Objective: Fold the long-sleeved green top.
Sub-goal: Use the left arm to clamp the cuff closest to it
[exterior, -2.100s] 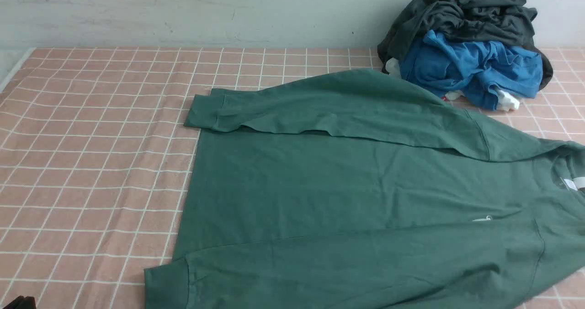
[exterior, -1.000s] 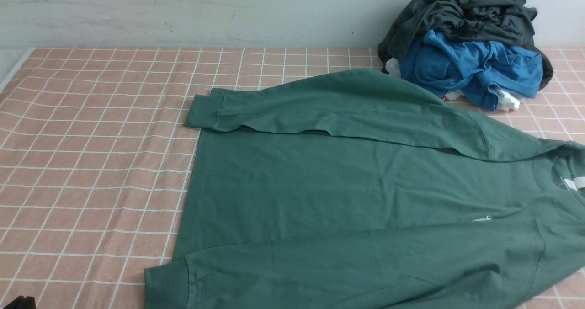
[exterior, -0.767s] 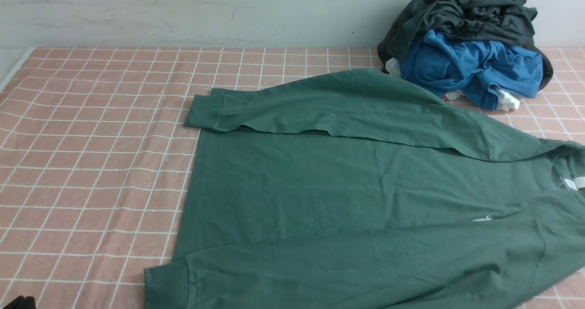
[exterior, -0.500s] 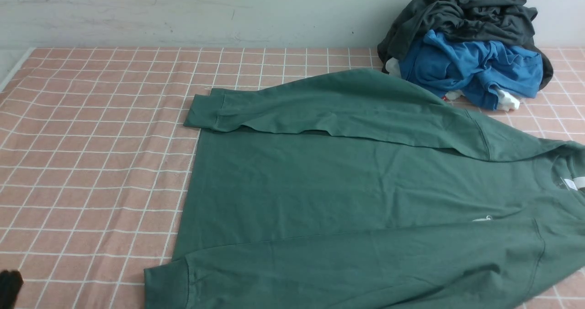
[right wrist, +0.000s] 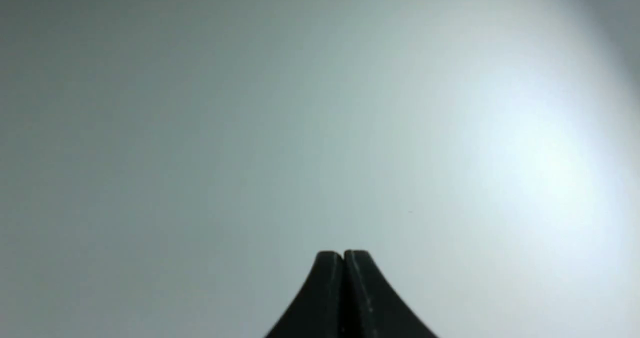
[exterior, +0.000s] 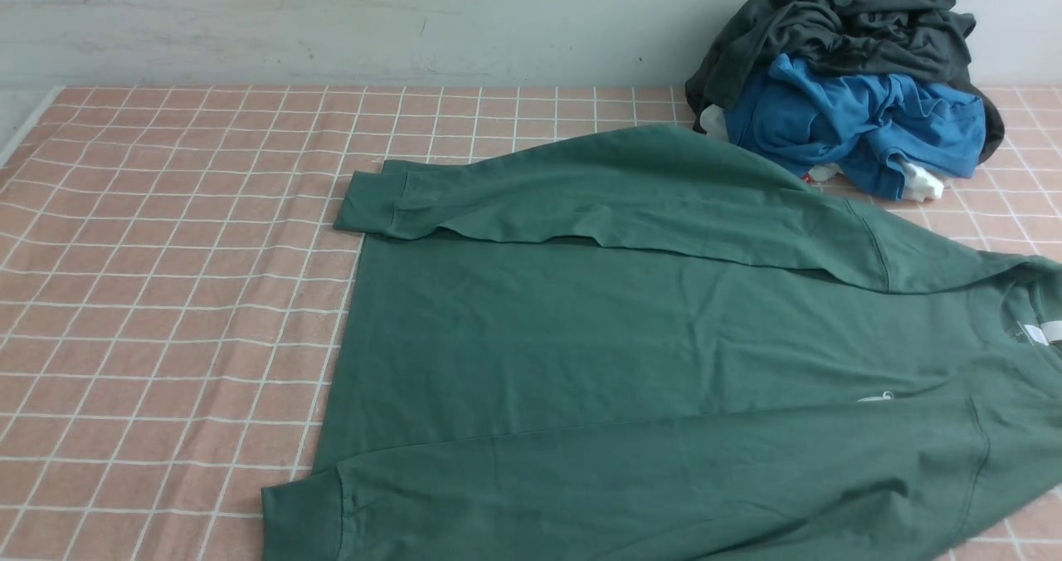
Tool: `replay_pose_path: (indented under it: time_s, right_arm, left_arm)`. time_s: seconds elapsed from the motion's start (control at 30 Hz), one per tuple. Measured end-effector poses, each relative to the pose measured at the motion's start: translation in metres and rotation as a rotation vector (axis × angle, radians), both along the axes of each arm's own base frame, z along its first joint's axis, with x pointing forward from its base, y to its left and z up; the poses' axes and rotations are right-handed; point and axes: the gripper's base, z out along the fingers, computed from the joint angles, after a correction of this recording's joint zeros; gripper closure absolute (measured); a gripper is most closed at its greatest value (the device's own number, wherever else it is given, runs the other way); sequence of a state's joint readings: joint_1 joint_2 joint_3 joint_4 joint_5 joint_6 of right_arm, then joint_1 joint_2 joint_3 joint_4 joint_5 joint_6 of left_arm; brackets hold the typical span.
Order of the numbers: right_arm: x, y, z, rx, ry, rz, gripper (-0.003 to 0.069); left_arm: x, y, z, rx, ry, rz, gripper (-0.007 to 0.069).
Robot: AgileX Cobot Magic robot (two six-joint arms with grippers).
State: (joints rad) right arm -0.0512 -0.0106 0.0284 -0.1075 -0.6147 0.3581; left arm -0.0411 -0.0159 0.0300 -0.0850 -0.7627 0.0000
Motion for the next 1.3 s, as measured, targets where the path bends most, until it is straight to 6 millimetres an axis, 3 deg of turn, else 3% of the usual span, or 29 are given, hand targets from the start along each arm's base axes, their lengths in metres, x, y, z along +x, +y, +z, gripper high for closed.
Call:
replay_pose_path:
  time_s: [0.1,0.2,0.27,0.33,0.37,0.47,0.57,0.63,0.7,0.77,0.8,0.83,0.9,1.03,1.23,1.3]
  right_arm:
    - [0.0,0.004,0.007,-0.063,0.018,0.003,0.0673]
    - [-0.002,0.005,0.034,-0.084,0.05,-0.005,0.0673]
    - [0.002,0.004,0.067,-0.076,0.112,-0.015,0.0673]
    - [0.018,0.001,0.089,-0.076,0.244,-0.045,0.0673]
    - [0.021,0.001,0.089,-0.079,0.257,-0.046,0.0673]
    - [0.059,-0.004,0.099,-0.148,0.47,-0.113,0.0673]
    - [0.09,-0.004,0.086,-0.206,0.626,-0.116,0.0673]
    - [0.115,0.001,0.064,-0.219,0.813,-0.071,0.0673]
    - [0.128,0.011,0.041,-0.243,1.009,-0.033,0.0673]
    - [0.134,0.023,0.013,-0.325,1.252,-0.011,0.0673]
    - [0.133,0.027,0.01,-0.341,1.278,0.004,0.0673]
    - [0.132,0.039,-0.014,-0.493,1.482,0.022,0.0673]
    - [0.124,0.055,-0.038,-0.726,1.686,0.084,0.0673]
    - [0.115,0.081,-0.063,-1.017,1.809,0.27,0.0673]
    - [0.12,0.102,-0.072,-1.064,1.824,0.425,0.0673]
    - [0.127,0.109,-0.073,-1.074,1.796,0.453,0.0673]
  left_arm:
    - [-0.005,0.001,0.012,-0.1,-0.051,-0.106,0.0627]
    - [-0.009,0.0,0.04,-0.16,-0.052,-0.187,0.0627]
    - [0.0,-0.002,0.061,-0.156,0.049,-0.198,0.0627]
    - [0.013,-0.005,0.082,-0.114,0.158,-0.185,0.0627]
    - [0.012,-0.006,0.084,-0.107,0.161,-0.183,0.0627]
    - [0.047,-0.01,0.095,-0.017,0.411,-0.132,0.0627]
    - [0.072,-0.009,0.085,-0.029,0.641,-0.114,0.0627]
    - [0.093,-0.007,0.058,-0.092,0.962,-0.089,0.0627]
    - [0.102,-0.007,0.036,-0.1,1.189,-0.06,0.0627]
    - [0.108,-0.008,0.011,-0.074,1.446,-0.027,0.0627]
    - [0.11,-0.009,0.008,-0.068,1.475,-0.026,0.0627]
    - [0.112,-0.011,-0.005,-0.028,1.616,-0.018,0.0627]
    - [0.119,-0.015,-0.02,0.027,1.75,-0.026,0.0627]
    - [0.134,-0.026,-0.038,0.086,1.875,-0.085,0.0627]
    - [0.155,-0.045,-0.053,0.159,1.917,-0.2,0.0557]
    - [0.168,-0.056,-0.06,0.195,1.934,-0.236,0.0468]
